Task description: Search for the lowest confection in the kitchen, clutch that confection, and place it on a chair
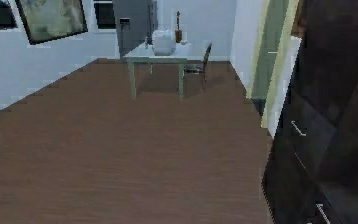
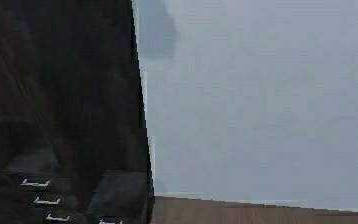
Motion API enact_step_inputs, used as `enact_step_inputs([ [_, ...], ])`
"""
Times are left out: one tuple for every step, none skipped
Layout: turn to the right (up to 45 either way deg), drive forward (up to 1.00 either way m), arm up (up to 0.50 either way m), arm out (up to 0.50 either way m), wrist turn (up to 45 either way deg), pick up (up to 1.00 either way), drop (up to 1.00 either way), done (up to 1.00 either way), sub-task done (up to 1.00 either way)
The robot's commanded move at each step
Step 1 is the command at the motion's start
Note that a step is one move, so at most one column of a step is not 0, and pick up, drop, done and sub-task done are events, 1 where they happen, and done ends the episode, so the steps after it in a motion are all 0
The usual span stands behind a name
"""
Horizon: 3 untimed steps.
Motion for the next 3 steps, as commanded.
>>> enact_step_inputs([
  [0.0, 1.0, 0.0, 0.0, 0.0, 0.0, 0.0, 0.0, 0.0],
  [0.0, 1.0, 0.0, 0.0, 0.0, 0.0, 0.0, 0.0, 0.0],
  [-3.0, 0.0, 0.0, 0.0, 0.0, 0.0, 0.0, 0.0, 0.0],
])
